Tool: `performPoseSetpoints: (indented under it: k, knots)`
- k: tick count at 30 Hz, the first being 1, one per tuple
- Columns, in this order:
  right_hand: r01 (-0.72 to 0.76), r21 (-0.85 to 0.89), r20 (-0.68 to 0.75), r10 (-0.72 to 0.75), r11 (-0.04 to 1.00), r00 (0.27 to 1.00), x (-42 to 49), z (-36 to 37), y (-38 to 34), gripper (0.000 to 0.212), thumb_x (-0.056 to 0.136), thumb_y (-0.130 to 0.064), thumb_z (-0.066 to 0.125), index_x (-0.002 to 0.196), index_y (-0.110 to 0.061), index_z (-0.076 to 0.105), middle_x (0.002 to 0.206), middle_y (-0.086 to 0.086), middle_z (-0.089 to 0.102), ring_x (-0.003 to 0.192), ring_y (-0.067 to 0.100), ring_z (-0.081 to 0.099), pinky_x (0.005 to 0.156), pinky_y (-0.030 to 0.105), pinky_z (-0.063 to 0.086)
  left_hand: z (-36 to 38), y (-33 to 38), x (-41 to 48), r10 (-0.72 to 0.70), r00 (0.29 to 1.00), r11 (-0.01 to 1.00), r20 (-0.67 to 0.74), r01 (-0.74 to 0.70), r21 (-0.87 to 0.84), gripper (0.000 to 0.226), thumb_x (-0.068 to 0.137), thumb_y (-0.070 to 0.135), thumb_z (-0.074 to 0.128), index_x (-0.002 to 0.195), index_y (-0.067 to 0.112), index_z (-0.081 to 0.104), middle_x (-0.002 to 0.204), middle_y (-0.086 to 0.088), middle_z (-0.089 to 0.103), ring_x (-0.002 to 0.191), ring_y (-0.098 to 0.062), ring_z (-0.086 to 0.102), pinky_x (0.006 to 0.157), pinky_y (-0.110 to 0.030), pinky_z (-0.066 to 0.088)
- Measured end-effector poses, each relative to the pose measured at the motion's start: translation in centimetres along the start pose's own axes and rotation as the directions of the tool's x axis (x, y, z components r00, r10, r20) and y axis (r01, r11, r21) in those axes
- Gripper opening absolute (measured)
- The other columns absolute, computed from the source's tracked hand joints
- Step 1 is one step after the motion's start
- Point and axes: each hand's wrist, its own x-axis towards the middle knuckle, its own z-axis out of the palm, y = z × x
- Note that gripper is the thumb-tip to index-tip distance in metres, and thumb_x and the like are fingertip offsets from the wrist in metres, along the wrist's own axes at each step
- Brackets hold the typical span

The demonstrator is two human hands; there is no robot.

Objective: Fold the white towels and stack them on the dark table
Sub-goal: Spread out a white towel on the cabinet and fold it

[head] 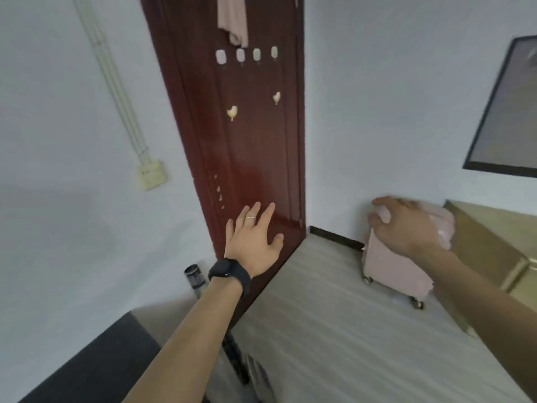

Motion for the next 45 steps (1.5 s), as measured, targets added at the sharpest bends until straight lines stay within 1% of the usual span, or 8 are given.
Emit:
performPoseSetpoints:
  k: [4,8,14,18,25,33,40,45]
  knots:
    - [-0.120,-0.008,-0.131,0.118,0.993,0.984,5.4,-6.9,11.0,0.041,0.095,-0.043,0.046,0.132,-0.029,0.055,0.133,0.003,0.060,0.132,0.030,0.041,0.101,0.043,0.044,2.3,11.9,11.1,0.196,0.980,0.981,-0.029,-0.196,0.007,0.068,0.095,0.050,0.044,0.154,0.038,0.013,0.164,0.002,0.012,0.150,-0.019,0.004,0.120,-0.048,0.008]
    - [-0.234,-0.008,-0.281,0.223,0.972,0.934,9.3,-13.4,21.2,0.039,0.094,-0.040,0.051,0.129,-0.026,0.059,0.133,0.001,0.061,0.132,0.029,0.042,0.101,0.042,0.045,5.8,25.4,20.0,0.365,0.930,0.929,-0.039,-0.367,-0.046,0.067,0.097,0.051,0.042,0.155,0.036,0.013,0.164,0.001,0.011,0.150,-0.019,0.004,0.120,-0.048,0.008]
    - [-0.412,-0.107,-0.403,0.339,0.905,0.850,10.8,-20.3,33.8,0.040,0.095,-0.041,0.051,0.131,-0.026,0.059,0.133,-0.002,0.061,0.132,0.027,0.041,0.101,0.043,0.044,12.0,43.5,26.3,0.598,0.801,0.779,-0.027,-0.588,-0.216,0.062,0.098,0.051,0.040,0.154,0.038,0.017,0.163,0.002,0.013,0.150,-0.020,0.006,0.120,-0.050,0.009]
    - [-0.542,-0.182,-0.434,0.427,0.820,0.793,10.9,-23.4,42.4,0.042,0.097,-0.041,0.048,0.136,-0.029,0.055,0.139,-0.006,0.057,0.137,0.025,0.036,0.103,0.042,0.042,16.9,54.6,29.0,0.690,0.718,0.671,-0.085,-0.680,-0.297,0.060,0.096,0.049,0.045,0.151,0.033,0.028,0.159,0.003,0.025,0.148,-0.019,0.015,0.118,-0.045,0.017]
    - [-0.722,-0.264,-0.478,0.564,0.640,0.674,11.3,-27.6,56.6,0.043,0.097,-0.045,0.045,0.139,-0.033,0.052,0.143,-0.009,0.053,0.140,0.022,0.033,0.102,0.042,0.043,27.1,70.9,34.3,0.821,0.570,0.513,-0.027,-0.758,-0.402,0.061,0.094,0.050,0.049,0.150,0.034,0.031,0.158,0.002,0.027,0.148,-0.020,0.016,0.117,-0.051,0.018]
    - [-0.863,-0.305,-0.515,0.692,0.404,0.506,11.6,-33.7,72.1,0.042,0.095,-0.049,0.045,0.136,-0.040,0.052,0.143,-0.011,0.053,0.136,0.022,0.038,0.104,0.047,0.043,37.0,90.5,37.8,0.909,0.413,0.387,0.049,-0.798,-0.463,0.060,0.094,0.050,0.049,0.149,0.034,0.032,0.159,0.000,0.028,0.147,-0.021,0.019,0.116,-0.050,0.021]
    - [-0.903,-0.296,-0.469,0.776,0.311,0.421,11.5,-36.3,88.0,0.043,0.096,-0.048,0.044,0.137,-0.038,0.052,0.142,-0.010,0.054,0.137,0.022,0.036,0.108,0.045,0.038,45.9,107.4,35.5,0.951,0.281,0.306,0.128,-0.804,-0.509,0.061,0.094,0.049,0.047,0.151,0.035,0.028,0.161,0.000,0.022,0.150,-0.018,0.010,0.118,-0.050,0.015]
    - [-0.918,-0.236,-0.401,0.828,0.319,0.391,10.9,-38.4,102.8,0.044,0.097,-0.047,0.044,0.139,-0.037,0.050,0.144,-0.011,0.051,0.140,0.020,0.033,0.107,0.043,0.038,53.6,121.2,33.2,0.943,0.270,0.333,0.196,-0.798,-0.502,0.060,0.095,0.048,0.047,0.150,0.035,0.028,0.161,-0.001,0.022,0.149,-0.020,0.011,0.118,-0.050,0.016]
